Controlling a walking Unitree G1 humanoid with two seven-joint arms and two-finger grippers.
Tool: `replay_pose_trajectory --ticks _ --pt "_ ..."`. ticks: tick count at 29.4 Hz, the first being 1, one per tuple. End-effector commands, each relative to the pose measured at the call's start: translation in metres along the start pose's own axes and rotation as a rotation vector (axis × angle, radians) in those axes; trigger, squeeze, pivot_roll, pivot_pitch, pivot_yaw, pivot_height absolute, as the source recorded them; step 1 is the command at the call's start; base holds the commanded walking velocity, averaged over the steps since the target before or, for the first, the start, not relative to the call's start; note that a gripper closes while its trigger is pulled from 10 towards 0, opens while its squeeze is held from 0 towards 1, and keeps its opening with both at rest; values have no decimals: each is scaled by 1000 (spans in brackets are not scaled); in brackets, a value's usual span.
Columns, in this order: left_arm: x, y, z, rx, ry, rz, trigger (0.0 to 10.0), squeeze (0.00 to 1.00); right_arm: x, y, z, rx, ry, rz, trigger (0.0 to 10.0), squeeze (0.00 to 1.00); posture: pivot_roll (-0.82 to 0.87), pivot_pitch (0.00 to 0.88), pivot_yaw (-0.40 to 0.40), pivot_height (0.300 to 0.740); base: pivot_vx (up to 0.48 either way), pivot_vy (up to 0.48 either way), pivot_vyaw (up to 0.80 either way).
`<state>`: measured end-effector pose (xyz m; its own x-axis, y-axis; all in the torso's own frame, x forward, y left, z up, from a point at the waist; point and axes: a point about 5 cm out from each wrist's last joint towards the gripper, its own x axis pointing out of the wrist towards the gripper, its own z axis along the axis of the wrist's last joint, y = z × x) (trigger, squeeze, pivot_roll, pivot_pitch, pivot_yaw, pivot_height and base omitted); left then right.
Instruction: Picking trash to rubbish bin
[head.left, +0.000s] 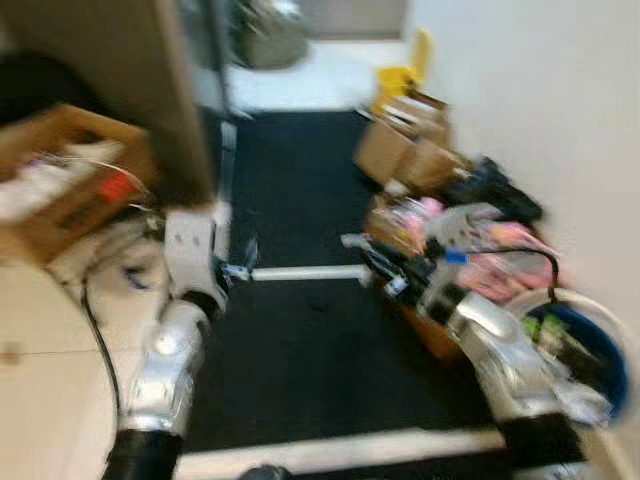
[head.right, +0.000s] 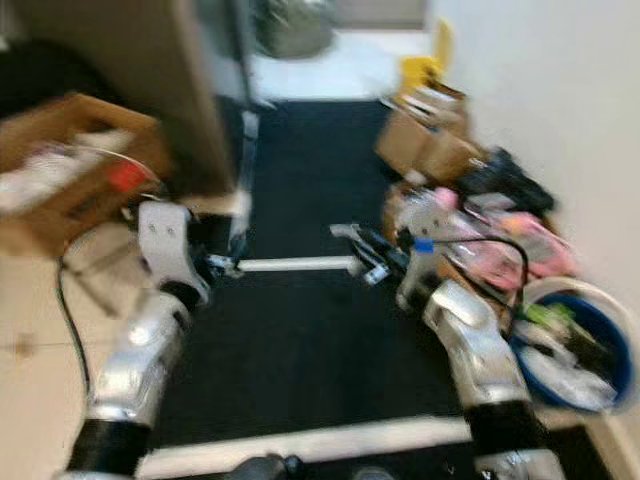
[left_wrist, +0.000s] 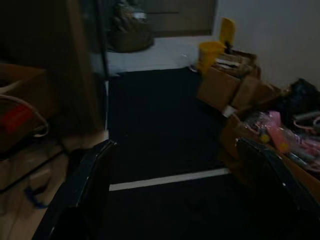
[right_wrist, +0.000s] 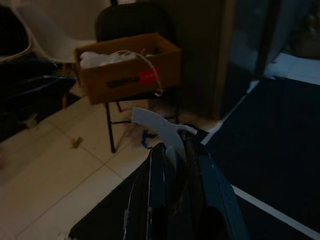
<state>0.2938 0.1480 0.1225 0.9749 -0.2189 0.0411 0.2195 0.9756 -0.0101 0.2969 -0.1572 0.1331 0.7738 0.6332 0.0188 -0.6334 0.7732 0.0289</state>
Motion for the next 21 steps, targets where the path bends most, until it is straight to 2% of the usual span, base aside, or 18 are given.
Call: replay_pose_trajectory --ticks 1,21 --pt "-1 1 -4 4 17 5 10000 0 0 -2 0 25 -18 -18 10000 0 -48 0 -33 740 0 0 0" --pt "-2 2 -3 7 19 0 10000 0 0 0 3 25 -27 -17 10000 0 -50 0 -31 740 270 0 0"
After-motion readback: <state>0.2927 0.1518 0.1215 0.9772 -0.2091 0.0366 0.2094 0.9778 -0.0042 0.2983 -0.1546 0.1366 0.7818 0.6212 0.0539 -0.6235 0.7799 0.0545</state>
